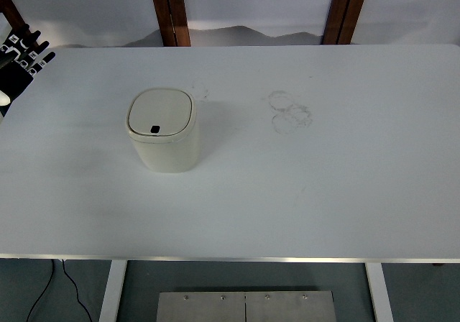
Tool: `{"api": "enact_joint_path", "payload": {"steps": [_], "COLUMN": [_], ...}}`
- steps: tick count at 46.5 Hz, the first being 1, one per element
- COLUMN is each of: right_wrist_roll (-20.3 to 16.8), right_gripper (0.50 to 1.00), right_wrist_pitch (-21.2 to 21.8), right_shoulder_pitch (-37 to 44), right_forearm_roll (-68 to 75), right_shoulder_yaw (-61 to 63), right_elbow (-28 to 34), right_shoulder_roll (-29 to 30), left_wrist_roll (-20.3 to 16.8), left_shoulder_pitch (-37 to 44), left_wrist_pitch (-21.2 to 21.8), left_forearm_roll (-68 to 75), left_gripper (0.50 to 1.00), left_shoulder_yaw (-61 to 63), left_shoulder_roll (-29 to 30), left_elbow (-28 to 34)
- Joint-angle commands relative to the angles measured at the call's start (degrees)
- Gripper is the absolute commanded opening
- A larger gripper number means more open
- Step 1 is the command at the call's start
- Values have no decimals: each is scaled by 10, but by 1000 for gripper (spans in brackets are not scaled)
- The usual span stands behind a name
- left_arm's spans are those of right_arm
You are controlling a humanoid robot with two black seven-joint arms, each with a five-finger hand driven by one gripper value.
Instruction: Open trash can
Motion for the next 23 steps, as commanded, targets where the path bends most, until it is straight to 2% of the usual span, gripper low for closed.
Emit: {"api": "enact_joint_path", "payload": {"steps": [1,23], "right_wrist_roll": [0,0], "right_gripper": [995,995], "right_wrist_pitch": [0,0], "right_shoulder_pitch": [0,0], "right_forearm_roll": [0,0], "right_shoulder_yaw": [1,1], "right_elbow": [0,0], "right_shoulder_roll": [0,0], "left_wrist_roll": [0,0], "left_shoulder_pitch": [1,2], "left_wrist_pitch": [0,0], "left_forearm_roll": [-1,0], "left_gripper": [1000,1000], "left_shoulder_yaw": [-1,0], "left_shoulder_roll": [0,0], "left_elbow": [0,0]}}
